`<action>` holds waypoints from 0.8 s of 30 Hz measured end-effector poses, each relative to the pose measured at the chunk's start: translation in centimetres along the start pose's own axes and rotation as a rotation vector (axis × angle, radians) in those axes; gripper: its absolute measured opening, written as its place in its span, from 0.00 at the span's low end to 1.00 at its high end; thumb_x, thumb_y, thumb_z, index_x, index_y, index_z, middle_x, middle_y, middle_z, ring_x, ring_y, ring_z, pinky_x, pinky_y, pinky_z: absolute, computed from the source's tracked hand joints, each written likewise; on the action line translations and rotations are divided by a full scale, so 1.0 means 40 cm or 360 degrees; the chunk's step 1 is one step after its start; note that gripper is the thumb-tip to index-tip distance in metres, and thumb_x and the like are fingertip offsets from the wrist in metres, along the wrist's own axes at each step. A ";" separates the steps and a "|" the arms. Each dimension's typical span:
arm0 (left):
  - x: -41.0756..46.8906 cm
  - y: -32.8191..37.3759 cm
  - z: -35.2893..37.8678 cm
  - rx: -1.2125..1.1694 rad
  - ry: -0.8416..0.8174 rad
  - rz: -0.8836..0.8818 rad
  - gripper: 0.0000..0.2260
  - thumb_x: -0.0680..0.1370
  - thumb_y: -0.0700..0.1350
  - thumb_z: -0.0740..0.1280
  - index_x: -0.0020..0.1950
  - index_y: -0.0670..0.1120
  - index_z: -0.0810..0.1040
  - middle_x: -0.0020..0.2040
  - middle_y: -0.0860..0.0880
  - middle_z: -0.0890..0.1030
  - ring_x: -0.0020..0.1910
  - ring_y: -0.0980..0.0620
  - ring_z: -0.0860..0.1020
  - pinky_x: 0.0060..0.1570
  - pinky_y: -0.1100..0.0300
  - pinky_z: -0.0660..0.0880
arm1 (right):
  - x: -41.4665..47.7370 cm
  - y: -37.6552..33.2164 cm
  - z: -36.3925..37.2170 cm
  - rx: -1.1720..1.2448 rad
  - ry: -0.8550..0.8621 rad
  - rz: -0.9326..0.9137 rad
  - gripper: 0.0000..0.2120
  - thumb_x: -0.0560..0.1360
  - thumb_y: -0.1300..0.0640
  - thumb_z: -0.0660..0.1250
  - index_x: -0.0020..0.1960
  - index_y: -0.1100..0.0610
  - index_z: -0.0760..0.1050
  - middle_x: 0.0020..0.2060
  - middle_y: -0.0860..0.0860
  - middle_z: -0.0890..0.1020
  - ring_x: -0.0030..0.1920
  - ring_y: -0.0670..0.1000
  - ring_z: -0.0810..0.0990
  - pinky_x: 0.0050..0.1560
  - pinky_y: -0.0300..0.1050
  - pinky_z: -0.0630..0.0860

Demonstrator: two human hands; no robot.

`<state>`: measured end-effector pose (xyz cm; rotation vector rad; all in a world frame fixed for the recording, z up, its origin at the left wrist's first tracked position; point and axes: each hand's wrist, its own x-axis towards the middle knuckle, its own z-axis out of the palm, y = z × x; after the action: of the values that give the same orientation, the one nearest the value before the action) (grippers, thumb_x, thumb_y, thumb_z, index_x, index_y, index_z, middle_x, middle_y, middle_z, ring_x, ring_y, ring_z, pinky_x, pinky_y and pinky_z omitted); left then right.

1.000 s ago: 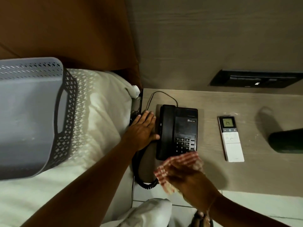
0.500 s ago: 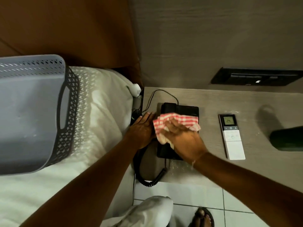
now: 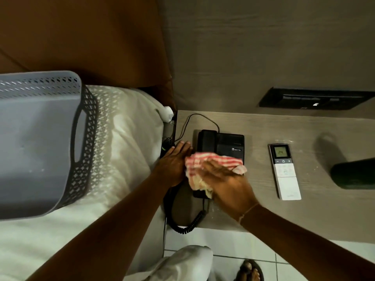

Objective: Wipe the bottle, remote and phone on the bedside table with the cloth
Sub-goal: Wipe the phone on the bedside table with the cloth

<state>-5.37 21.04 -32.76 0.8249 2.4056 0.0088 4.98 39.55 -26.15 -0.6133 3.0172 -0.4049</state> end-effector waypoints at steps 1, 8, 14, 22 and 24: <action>-0.002 -0.002 0.003 0.0028 -0.0016 -0.0006 0.37 0.81 0.59 0.57 0.81 0.45 0.42 0.83 0.45 0.42 0.81 0.45 0.40 0.80 0.49 0.44 | 0.002 -0.009 0.013 -0.0070 -0.0104 -0.0048 0.29 0.63 0.57 0.78 0.63 0.55 0.78 0.62 0.56 0.80 0.63 0.57 0.78 0.59 0.55 0.75; 0.004 0.001 0.007 -0.0167 0.0105 0.0031 0.32 0.81 0.60 0.56 0.81 0.52 0.50 0.83 0.47 0.48 0.82 0.45 0.44 0.79 0.48 0.46 | 0.087 0.020 0.042 0.0037 -0.0032 0.0384 0.31 0.64 0.58 0.77 0.67 0.52 0.74 0.67 0.52 0.76 0.69 0.54 0.72 0.65 0.49 0.65; 0.015 0.002 0.014 -0.0102 0.0119 -0.0035 0.33 0.81 0.63 0.53 0.81 0.46 0.53 0.82 0.45 0.54 0.82 0.45 0.46 0.79 0.48 0.46 | 0.187 0.075 0.035 0.0152 -0.0005 0.0502 0.33 0.71 0.65 0.66 0.73 0.48 0.65 0.74 0.47 0.66 0.76 0.48 0.58 0.65 0.46 0.70; 0.008 0.005 0.010 -0.0034 0.0006 -0.0072 0.35 0.81 0.62 0.52 0.81 0.46 0.42 0.83 0.46 0.41 0.81 0.47 0.39 0.80 0.49 0.43 | -0.089 -0.057 0.102 0.0188 0.0043 0.0238 0.31 0.58 0.62 0.81 0.60 0.55 0.80 0.59 0.54 0.82 0.61 0.57 0.79 0.61 0.55 0.72; 0.010 0.008 0.004 -0.0071 0.0008 -0.0086 0.35 0.81 0.63 0.50 0.81 0.46 0.42 0.83 0.46 0.42 0.81 0.47 0.40 0.80 0.48 0.44 | -0.141 -0.085 0.118 0.0226 -0.0065 0.0173 0.30 0.56 0.63 0.81 0.57 0.54 0.82 0.57 0.52 0.84 0.60 0.55 0.80 0.59 0.54 0.77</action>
<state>-5.37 21.49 -33.04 0.7403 2.4225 0.0434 11.87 37.55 -29.89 -0.4404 2.9333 -0.5871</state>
